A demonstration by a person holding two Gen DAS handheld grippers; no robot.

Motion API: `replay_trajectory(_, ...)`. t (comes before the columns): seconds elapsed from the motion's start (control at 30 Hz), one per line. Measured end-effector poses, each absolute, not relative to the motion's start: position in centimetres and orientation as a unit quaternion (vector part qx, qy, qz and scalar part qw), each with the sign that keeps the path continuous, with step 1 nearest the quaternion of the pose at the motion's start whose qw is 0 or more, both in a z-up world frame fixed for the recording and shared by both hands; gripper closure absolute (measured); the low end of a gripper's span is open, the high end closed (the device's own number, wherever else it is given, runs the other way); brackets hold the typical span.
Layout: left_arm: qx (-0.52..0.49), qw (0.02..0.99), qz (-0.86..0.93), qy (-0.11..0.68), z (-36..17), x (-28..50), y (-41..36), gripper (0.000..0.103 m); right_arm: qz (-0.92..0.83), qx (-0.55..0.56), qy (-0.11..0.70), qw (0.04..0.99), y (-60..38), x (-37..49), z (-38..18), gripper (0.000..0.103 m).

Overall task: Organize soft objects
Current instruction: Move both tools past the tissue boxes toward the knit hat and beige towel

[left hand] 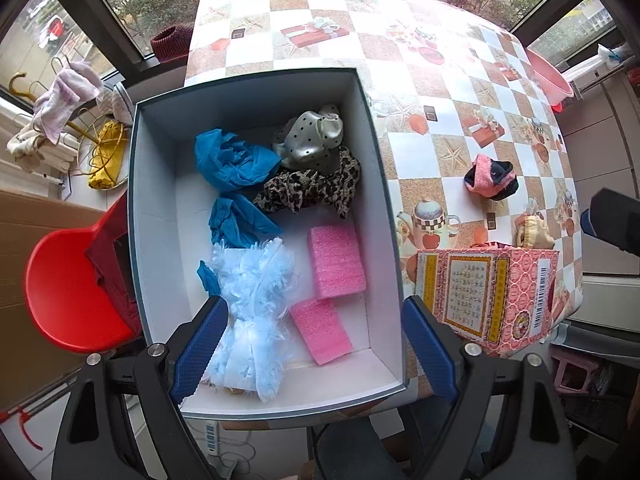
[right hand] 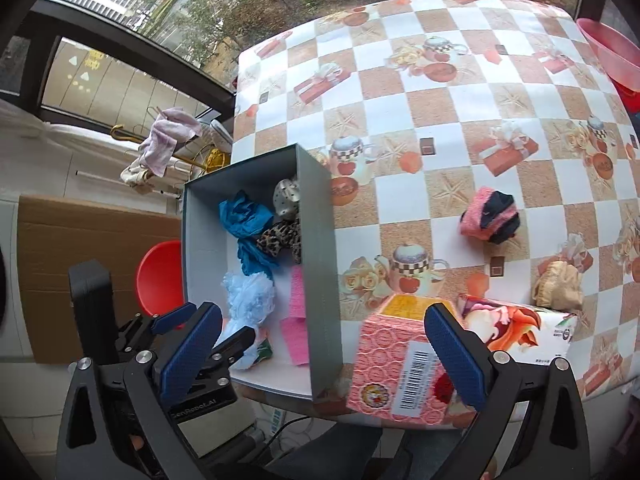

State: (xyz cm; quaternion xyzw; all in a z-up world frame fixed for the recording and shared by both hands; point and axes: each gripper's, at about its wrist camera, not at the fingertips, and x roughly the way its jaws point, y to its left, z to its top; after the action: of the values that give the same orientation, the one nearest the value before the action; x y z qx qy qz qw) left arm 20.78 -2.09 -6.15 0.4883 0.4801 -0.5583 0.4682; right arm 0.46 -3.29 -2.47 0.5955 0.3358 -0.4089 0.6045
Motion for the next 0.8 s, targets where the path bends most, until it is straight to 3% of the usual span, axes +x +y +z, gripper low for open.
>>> replay_trajectory(0.5, 0.531, 0.405, -0.590, 0.454, -6.6, 10.5, -4.4, 0.012, -0.483, 0.681, 0.280, 0.474, 1.3, -15.6, -8.8, 0.001)
replay_trajectory(0.8, 0.564, 0.379, -0.595, 0.429, -7.7, 3.5, -6.3, 0.012, -0.477, 0.725, 0.257, 0.425, 3.6, -20.4, -13.1, 0.001)
